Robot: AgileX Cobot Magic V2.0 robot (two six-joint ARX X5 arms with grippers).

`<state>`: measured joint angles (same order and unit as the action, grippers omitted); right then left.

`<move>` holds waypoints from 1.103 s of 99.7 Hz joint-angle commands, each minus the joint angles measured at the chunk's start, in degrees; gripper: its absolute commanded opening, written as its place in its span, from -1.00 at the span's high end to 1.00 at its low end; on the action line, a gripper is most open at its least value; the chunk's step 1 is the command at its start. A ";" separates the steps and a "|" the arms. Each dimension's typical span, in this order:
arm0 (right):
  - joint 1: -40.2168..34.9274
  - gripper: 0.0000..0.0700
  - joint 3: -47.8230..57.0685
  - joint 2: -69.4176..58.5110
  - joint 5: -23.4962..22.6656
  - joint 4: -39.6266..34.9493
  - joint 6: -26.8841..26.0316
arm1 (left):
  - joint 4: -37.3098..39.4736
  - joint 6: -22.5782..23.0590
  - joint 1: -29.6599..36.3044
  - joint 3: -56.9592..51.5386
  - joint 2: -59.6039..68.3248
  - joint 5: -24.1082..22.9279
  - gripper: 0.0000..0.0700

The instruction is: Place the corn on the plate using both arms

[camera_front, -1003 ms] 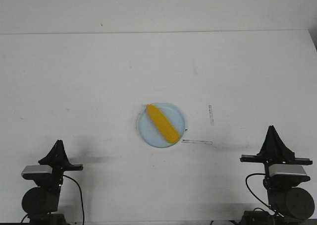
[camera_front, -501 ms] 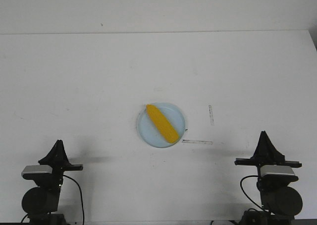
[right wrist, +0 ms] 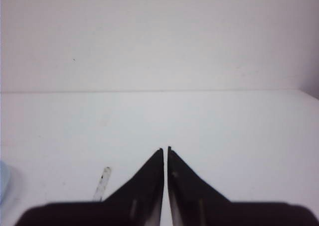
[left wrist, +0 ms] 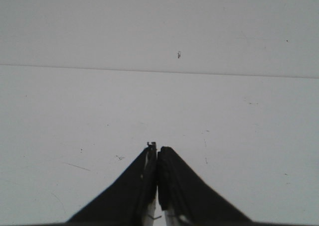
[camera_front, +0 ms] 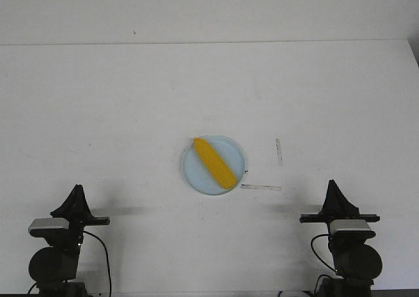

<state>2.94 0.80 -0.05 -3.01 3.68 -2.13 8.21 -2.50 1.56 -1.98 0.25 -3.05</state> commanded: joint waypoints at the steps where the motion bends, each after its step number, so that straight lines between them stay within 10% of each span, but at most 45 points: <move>1: -0.15 0.97 -0.07 0.00 -0.02 0.35 -0.83 | 0.85 -0.11 0.02 1.22 -0.07 0.07 0.99; 110: -3.41 0.97 -0.07 0.00 3.43 0.17 -0.81 | 0.87 -0.11 0.02 1.22 -0.07 0.07 0.99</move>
<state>-0.40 0.80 -0.05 0.23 3.33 -2.37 8.21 -2.50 1.56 -1.98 0.25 -3.05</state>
